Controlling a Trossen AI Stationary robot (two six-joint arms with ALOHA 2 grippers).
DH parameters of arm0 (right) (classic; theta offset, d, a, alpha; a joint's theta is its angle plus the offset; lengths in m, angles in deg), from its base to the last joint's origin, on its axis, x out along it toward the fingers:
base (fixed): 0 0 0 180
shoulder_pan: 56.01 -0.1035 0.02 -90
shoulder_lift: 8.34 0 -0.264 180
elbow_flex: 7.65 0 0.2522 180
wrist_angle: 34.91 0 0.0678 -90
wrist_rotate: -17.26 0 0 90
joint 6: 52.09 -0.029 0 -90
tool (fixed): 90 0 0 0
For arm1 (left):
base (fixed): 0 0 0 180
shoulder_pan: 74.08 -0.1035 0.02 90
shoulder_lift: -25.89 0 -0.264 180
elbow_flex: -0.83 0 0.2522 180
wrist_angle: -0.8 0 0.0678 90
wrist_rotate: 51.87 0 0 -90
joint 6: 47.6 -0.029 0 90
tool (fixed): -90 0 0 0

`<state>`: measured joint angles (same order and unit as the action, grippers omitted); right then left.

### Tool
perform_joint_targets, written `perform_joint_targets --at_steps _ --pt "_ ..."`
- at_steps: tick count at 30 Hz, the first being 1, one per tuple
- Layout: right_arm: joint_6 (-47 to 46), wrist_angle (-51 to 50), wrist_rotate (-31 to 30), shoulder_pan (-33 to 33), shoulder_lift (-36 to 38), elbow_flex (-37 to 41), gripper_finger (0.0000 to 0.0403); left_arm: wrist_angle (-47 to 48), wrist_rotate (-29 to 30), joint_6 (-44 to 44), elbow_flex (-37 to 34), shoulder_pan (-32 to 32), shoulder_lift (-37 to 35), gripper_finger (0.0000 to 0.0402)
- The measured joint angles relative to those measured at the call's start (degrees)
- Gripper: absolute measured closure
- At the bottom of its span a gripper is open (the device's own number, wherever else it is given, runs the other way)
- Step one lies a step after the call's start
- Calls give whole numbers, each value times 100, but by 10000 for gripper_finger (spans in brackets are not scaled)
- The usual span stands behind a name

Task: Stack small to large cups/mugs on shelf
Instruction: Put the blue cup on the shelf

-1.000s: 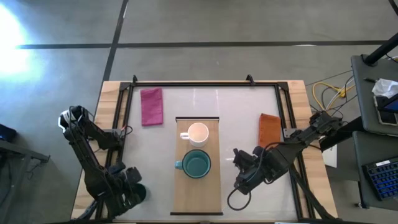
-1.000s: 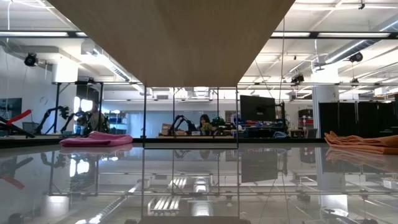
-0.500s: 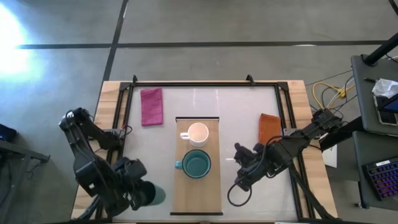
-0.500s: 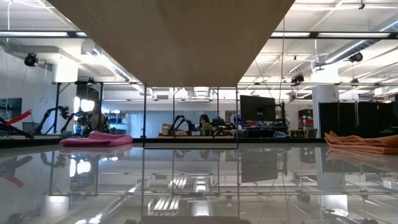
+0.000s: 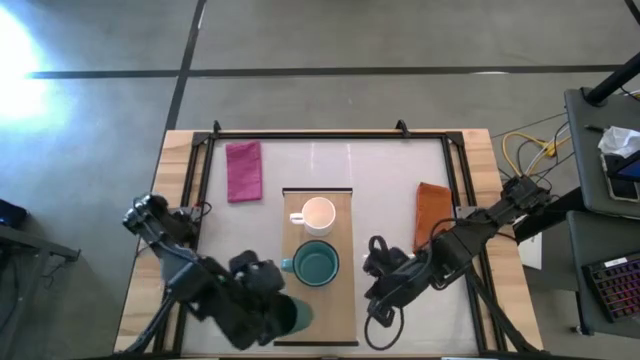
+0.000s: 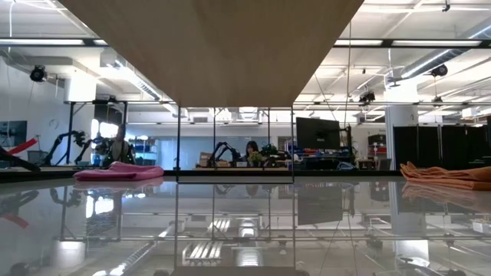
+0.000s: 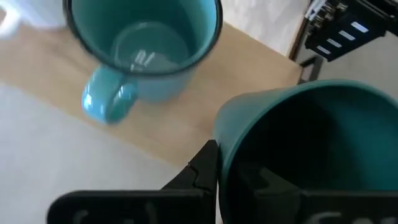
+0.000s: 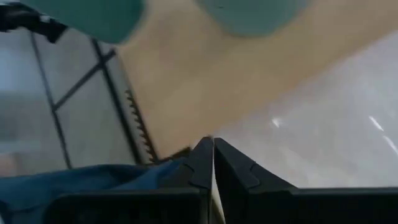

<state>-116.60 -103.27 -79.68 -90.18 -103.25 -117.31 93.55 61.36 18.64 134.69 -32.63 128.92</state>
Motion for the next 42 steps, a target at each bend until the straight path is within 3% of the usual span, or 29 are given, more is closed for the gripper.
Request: perform_joint_targets --at_steps 9,15,21,25,42 --pt "11 913 -41 -206 -412 -5 394 -505 -85 -835 266 -421 529 401" --pt "68 1212 -454 -173 -624 -7 394 -556 -319 -855 262 -470 625 402" --pt "307 2131 -470 -143 -880 -8 394 -764 -326 -829 250 -495 631 402" --pt "323 2224 -466 -132 -952 -9 394 -805 -348 -828 248 -506 639 400" --pt "260 2264 -452 -106 -1142 9 394 -851 -334 -818 238 -614 647 297"
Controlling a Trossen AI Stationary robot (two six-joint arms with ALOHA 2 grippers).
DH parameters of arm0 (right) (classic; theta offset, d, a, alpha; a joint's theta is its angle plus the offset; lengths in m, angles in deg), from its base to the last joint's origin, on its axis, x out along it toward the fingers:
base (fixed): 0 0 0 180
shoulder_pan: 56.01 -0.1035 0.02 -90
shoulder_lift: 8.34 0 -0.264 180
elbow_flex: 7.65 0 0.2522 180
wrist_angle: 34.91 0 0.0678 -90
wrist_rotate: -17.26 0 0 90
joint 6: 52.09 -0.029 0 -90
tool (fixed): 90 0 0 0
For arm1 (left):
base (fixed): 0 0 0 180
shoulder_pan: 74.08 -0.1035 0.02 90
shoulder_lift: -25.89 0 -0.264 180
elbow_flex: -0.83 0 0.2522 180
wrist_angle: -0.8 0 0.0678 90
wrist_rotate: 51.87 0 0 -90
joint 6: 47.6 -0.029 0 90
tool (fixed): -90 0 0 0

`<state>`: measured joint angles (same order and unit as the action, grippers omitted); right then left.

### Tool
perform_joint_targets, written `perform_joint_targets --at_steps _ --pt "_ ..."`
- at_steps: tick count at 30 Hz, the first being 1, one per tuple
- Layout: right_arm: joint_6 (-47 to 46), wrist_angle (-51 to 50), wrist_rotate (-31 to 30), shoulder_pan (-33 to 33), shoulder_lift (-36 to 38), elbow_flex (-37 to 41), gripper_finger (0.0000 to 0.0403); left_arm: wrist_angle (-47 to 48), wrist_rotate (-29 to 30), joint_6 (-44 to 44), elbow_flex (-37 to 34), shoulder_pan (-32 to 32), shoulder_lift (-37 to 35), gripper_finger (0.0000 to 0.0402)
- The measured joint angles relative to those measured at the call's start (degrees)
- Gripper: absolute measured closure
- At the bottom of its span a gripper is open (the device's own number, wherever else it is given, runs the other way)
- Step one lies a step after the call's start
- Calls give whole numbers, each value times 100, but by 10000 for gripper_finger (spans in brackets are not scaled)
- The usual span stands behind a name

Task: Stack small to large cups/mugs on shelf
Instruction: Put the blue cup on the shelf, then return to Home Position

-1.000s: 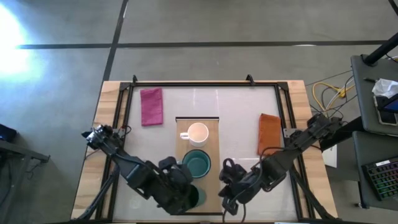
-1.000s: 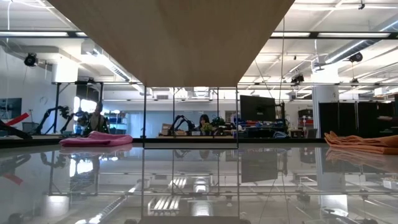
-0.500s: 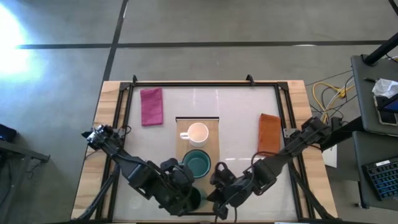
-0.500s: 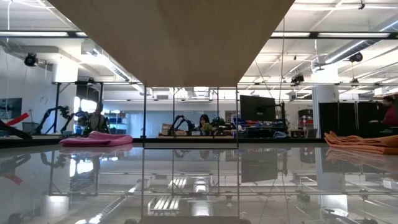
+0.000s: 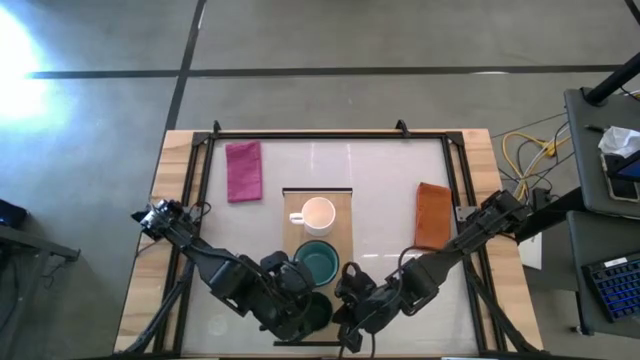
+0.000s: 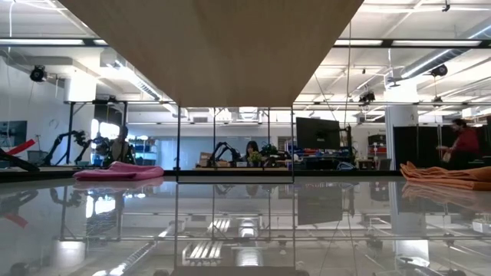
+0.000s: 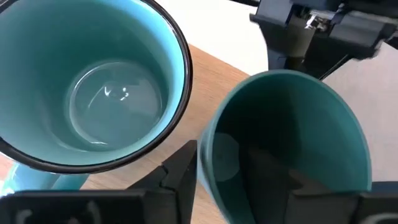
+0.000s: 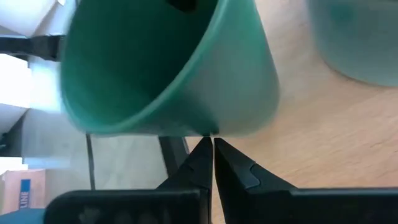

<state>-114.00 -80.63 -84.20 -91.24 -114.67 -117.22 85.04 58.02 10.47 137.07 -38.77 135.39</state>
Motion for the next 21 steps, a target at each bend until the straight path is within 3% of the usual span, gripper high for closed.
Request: perform_joint_targets --at_steps 15,21 --pt "273 -424 117 37 246 -9 394 74 25 -82 57 42 -443 292" --pt "1203 -588 129 117 903 -10 394 -506 17 -787 52 120 -869 292"
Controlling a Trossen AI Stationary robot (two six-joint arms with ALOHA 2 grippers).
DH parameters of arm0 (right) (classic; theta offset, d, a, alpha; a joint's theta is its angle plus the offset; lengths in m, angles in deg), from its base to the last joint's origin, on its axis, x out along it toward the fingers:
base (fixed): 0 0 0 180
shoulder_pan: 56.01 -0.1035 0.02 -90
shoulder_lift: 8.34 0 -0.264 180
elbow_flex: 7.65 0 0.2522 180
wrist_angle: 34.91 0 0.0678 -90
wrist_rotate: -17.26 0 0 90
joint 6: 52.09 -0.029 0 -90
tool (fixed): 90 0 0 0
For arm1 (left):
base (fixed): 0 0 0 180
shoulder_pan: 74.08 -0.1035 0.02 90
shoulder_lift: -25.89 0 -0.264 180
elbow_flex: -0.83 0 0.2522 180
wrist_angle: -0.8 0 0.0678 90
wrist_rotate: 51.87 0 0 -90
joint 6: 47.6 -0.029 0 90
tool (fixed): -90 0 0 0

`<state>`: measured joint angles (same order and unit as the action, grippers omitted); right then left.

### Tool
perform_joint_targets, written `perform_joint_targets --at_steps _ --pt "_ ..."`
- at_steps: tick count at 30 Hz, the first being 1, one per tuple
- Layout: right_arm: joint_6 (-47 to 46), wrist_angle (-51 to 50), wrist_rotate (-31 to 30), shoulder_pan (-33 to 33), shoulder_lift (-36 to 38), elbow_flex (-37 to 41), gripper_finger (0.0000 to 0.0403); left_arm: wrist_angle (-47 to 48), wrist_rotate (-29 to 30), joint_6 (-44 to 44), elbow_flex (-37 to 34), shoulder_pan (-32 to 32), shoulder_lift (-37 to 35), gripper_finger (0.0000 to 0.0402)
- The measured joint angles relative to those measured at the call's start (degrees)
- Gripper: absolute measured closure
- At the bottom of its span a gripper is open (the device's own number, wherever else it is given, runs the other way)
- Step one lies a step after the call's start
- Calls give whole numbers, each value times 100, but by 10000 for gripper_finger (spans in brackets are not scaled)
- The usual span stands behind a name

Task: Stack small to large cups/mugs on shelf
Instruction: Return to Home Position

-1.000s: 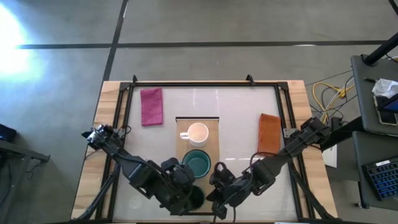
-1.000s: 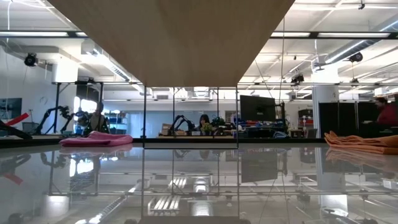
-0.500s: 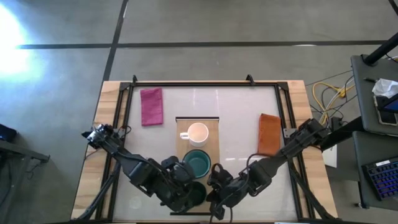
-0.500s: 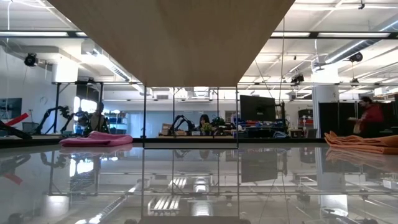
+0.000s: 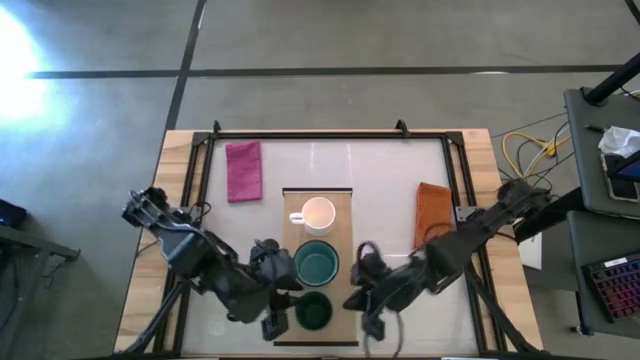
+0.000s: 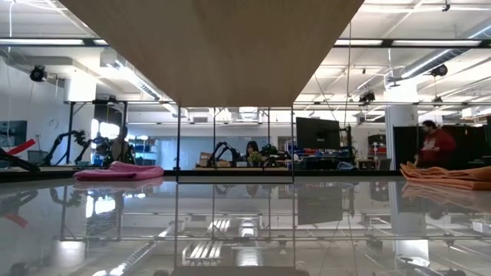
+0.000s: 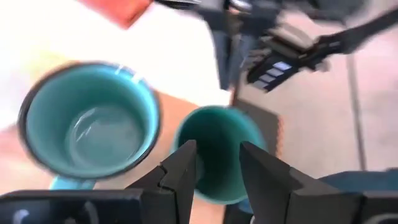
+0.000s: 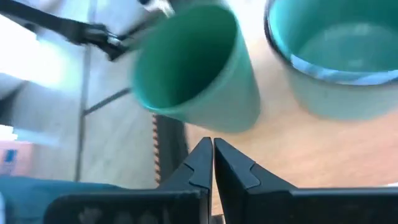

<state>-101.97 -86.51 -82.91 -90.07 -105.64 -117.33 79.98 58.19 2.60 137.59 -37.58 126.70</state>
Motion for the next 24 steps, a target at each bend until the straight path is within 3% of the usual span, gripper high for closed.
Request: perform_joint_targets --at_steps 4,7,8,11,13,16,24 --pt "230 12 -55 10 656 -8 394 -467 -73 -779 -3 112 -272 292" --pt "-234 -213 -164 111 1099 -14 394 -557 -135 243 -8 107 -499 292" --pt "-417 -181 -211 159 1229 -14 394 -631 -63 162 -21 102 -575 292" --pt "439 180 -502 112 1550 -6 394 -1336 179 -1400 -117 179 -672 292" --pt "1337 827 -208 -33 1698 6 394 -1804 126 -2140 -167 286 -716 292" --pt "2092 1734 840 -145 1800 207 394 -2571 -385 -3067 -352 308 -817 292" --pt "2010 3783 1328 -8 2232 2355 394 -3723 -1081 -3577 -2097 138 -1454 292"
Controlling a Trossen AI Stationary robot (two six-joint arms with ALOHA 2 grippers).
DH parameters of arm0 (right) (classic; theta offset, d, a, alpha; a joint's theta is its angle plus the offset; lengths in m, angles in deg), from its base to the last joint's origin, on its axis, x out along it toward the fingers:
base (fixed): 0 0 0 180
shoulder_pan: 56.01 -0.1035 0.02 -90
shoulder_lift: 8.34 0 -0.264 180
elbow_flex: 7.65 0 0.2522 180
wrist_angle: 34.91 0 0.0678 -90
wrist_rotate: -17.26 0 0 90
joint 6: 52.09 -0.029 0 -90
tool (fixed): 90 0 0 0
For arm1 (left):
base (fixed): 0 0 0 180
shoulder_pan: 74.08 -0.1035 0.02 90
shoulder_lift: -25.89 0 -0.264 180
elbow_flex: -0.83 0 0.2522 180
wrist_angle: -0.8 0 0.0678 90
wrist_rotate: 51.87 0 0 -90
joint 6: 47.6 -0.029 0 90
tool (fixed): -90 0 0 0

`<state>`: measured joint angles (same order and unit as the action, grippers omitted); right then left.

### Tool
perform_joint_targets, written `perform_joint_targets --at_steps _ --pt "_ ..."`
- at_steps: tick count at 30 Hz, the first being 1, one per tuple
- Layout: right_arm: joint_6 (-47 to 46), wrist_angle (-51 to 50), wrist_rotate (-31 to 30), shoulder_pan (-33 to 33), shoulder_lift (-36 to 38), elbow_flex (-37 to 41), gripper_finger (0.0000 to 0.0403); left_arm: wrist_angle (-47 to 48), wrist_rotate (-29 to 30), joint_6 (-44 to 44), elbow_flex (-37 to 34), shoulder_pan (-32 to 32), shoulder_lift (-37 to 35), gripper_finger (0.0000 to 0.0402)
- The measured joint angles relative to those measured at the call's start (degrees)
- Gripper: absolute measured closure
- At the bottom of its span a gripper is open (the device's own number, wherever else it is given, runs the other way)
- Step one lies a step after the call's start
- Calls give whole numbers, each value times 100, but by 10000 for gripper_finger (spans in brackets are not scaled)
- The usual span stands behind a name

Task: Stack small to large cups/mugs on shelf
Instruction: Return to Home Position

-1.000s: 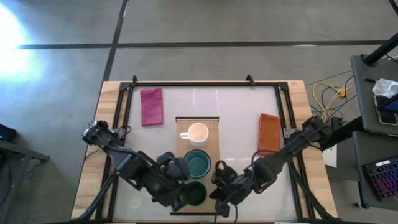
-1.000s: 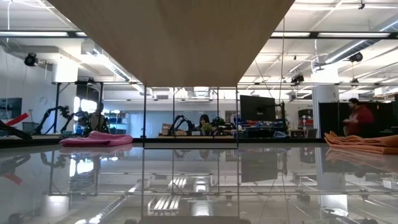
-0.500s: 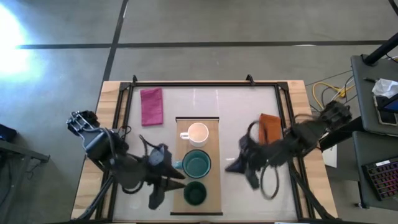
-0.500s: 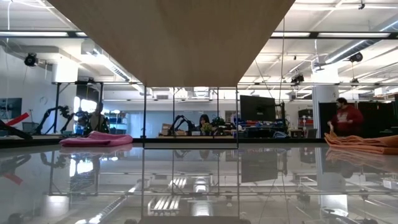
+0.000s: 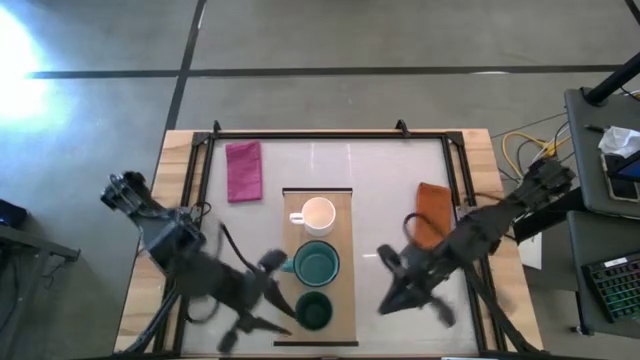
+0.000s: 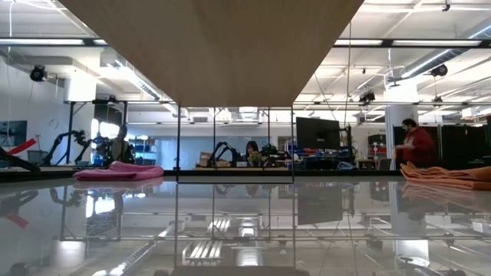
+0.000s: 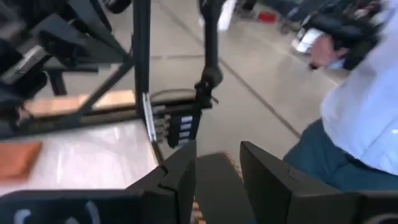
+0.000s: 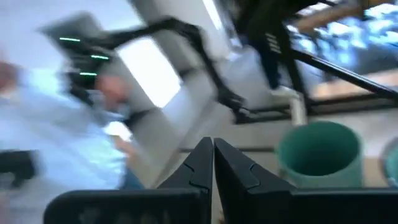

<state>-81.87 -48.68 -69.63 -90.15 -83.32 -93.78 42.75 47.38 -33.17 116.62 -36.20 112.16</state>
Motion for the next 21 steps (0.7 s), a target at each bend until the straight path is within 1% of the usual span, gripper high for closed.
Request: perform_joint_targets --at_steps 3,5,8,10,12,17,21 --pt "73 899 658 383 713 815 394 -1051 -448 -514 -911 -243 -768 292" --pt "110 1005 752 660 1187 1290 394 -1378 -581 -602 -1539 -457 -1311 292" --pt "380 836 765 1052 1930 1875 394 -1421 -555 -582 -2452 -784 -2081 292" --pt "491 800 783 1310 2499 2125 394 -1610 -541 -585 -3001 -974 -2588 292" --pt "595 521 786 1495 2996 2366 394 -1775 -512 -581 -3538 -1111 -3110 292" --pt "713 -106 767 1786 3954 2920 394 -2582 27 -477 -5010 -1169 -4238 292" --pt "877 -312 572 2025 4722 3208 394 -3302 137 -597 -6084 -1177 -5079 292"
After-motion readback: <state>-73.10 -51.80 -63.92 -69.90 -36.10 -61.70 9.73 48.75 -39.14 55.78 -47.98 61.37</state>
